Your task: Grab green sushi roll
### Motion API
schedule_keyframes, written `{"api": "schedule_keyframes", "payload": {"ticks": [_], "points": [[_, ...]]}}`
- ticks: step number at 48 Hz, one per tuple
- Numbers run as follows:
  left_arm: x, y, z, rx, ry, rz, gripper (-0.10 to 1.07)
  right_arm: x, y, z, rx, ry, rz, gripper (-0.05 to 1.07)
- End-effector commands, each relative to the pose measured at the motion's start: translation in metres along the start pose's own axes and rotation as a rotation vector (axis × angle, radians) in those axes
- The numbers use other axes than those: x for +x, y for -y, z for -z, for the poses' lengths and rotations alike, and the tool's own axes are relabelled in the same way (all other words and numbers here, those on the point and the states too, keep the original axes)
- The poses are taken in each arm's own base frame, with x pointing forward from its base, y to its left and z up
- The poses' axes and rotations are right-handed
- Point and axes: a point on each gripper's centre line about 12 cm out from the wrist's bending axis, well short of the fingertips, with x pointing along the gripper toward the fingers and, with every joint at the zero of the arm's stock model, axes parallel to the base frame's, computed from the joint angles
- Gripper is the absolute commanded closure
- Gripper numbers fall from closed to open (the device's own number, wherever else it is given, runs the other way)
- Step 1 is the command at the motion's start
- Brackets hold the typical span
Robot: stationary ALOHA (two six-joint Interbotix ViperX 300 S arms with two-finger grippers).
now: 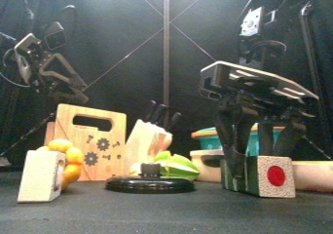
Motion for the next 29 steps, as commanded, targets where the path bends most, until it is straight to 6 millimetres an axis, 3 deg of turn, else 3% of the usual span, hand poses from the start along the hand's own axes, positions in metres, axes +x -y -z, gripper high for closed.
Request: {"api": "schedule_keyframes", "payload": {"ticks": [1,9,29], "points": [[0.001,0.0,-0.005,-0.005,0.016,-0.001,0.1,-0.025,-0.01,-0.009,0.011,0.018,-0.068,0.37],[0.001,0.0,-0.005,-0.006,0.016,-0.001,0.1,-0.041,-0.011,-0.017,-0.002,0.053,-0.077,0.37],[0.001,0.0,-0.005,-0.006,0.016,0.0,0.1,-0.047,-0.01,-0.023,-0.029,0.064,-0.086,0.38]]}}
